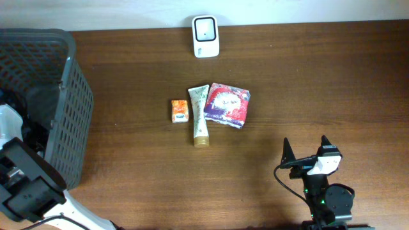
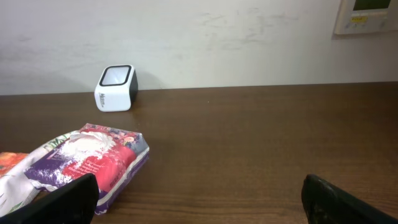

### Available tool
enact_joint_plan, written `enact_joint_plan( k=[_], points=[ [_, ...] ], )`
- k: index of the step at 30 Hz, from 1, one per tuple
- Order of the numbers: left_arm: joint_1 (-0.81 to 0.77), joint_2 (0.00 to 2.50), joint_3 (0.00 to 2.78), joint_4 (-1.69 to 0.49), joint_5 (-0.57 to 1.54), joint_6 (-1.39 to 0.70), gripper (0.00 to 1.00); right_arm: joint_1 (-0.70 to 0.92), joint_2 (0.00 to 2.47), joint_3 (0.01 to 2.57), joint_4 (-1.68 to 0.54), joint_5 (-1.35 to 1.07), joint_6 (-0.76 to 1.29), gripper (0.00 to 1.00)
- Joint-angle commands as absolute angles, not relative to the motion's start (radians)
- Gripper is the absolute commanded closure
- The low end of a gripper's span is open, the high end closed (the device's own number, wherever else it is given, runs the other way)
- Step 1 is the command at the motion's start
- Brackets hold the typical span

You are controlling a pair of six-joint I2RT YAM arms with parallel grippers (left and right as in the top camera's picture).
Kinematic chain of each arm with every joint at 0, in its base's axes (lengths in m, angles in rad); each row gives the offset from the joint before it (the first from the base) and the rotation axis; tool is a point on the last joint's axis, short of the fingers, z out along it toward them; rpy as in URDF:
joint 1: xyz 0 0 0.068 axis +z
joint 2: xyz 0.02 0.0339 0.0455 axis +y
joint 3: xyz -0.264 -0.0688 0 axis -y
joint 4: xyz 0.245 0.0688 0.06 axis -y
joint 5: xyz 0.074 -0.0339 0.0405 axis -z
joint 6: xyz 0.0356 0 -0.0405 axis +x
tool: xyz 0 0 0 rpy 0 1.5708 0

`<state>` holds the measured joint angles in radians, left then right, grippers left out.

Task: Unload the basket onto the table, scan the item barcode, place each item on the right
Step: 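Reach the left gripper into the basket toward the green tissue pack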

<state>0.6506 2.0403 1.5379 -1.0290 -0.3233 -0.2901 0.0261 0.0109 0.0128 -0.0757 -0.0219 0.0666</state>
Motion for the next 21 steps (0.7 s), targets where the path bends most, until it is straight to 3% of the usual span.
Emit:
enact_joint_plan(
  k=[1,8,21],
  points=[
    [0.657,2.048,1.533,-1.025,-0.337,-0.295,1.00,0.032,0.004,0.006,-0.080,-0.010,0.060,0.01],
    [0.648,2.001,1.644,-1.080,-0.162,-0.295,1.00,0.032,0.004,0.006,-0.080,-0.010,0.060,0.01],
    [0.513,1.556,1.695,-0.961,0.179,-0.295,1.00,0.032,0.004,0.006,-0.080,-0.010,0.060,0.01]
  ],
)
